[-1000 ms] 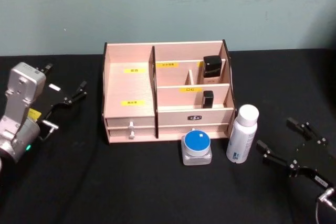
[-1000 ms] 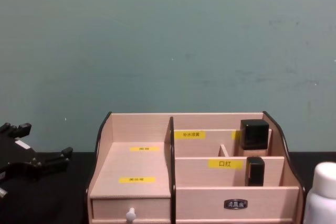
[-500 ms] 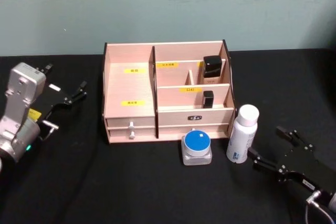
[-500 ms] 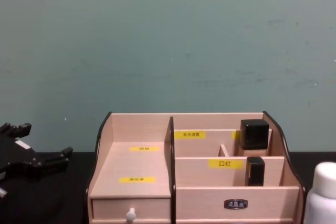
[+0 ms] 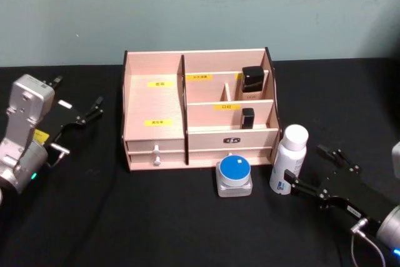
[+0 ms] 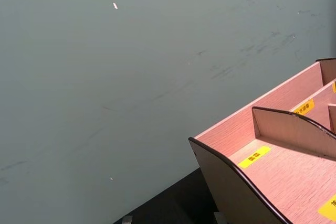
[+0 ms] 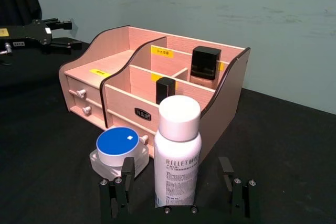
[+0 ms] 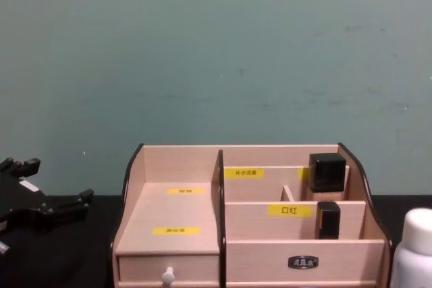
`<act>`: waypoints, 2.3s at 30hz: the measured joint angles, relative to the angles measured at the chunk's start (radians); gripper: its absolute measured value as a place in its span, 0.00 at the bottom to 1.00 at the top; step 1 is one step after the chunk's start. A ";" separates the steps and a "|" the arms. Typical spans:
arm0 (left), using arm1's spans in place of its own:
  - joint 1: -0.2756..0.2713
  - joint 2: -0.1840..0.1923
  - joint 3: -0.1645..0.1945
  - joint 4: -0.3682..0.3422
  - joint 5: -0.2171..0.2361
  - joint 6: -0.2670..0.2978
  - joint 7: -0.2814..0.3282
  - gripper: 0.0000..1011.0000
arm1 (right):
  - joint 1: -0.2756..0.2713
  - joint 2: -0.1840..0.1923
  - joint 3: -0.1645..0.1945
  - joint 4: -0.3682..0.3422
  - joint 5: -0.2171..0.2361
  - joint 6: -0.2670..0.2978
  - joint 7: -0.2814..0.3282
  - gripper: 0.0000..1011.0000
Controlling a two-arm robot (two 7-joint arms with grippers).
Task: Pick up the facial cleanser and watermelon frost from the table and place them into the tiered storage box.
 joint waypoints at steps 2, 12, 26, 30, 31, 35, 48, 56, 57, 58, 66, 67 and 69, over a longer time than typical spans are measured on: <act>0.000 0.000 0.000 0.000 0.000 0.000 0.000 0.99 | 0.016 -0.012 -0.005 0.015 -0.008 0.000 0.007 0.99; 0.000 0.000 0.000 0.000 0.000 0.000 0.000 0.99 | 0.076 -0.063 -0.023 0.074 -0.044 0.000 0.033 0.99; 0.000 0.000 0.000 0.000 0.000 0.000 0.000 0.99 | 0.117 -0.110 -0.021 0.116 -0.092 -0.011 0.049 0.99; 0.000 0.000 0.000 0.000 0.000 0.000 0.000 0.99 | 0.116 -0.109 -0.021 0.116 -0.092 -0.011 0.049 0.99; 0.000 0.000 0.000 0.000 0.000 0.000 0.000 0.99 | 0.116 -0.108 -0.021 0.116 -0.091 -0.011 0.049 0.99; 0.000 0.000 0.000 0.000 0.000 0.000 0.000 0.99 | 0.114 -0.107 -0.021 0.115 -0.090 -0.011 0.049 0.99; 0.000 0.000 0.000 0.000 0.000 0.000 0.000 0.99 | 0.113 -0.105 -0.022 0.112 -0.087 -0.011 0.048 0.83; 0.000 0.000 0.000 0.000 0.000 0.000 0.000 0.99 | 0.112 -0.104 -0.022 0.112 -0.086 -0.010 0.047 0.62; 0.000 0.000 0.000 0.000 0.000 0.000 0.000 0.99 | 0.112 -0.104 -0.022 0.111 -0.086 -0.010 0.047 0.59; 0.000 0.000 0.000 0.000 0.000 0.000 0.000 0.99 | 0.112 -0.104 -0.022 0.111 -0.086 -0.010 0.047 0.59; 0.000 0.000 0.000 0.000 0.000 0.000 0.000 0.99 | 0.112 -0.103 -0.022 0.111 -0.085 -0.010 0.047 0.59; 0.000 0.000 0.000 0.000 0.000 0.000 0.000 0.99 | 0.112 -0.103 -0.022 0.111 -0.085 -0.010 0.047 0.59; 0.000 0.000 0.000 0.000 0.000 0.000 0.000 0.99 | 0.112 -0.103 -0.022 0.111 -0.085 -0.010 0.047 0.59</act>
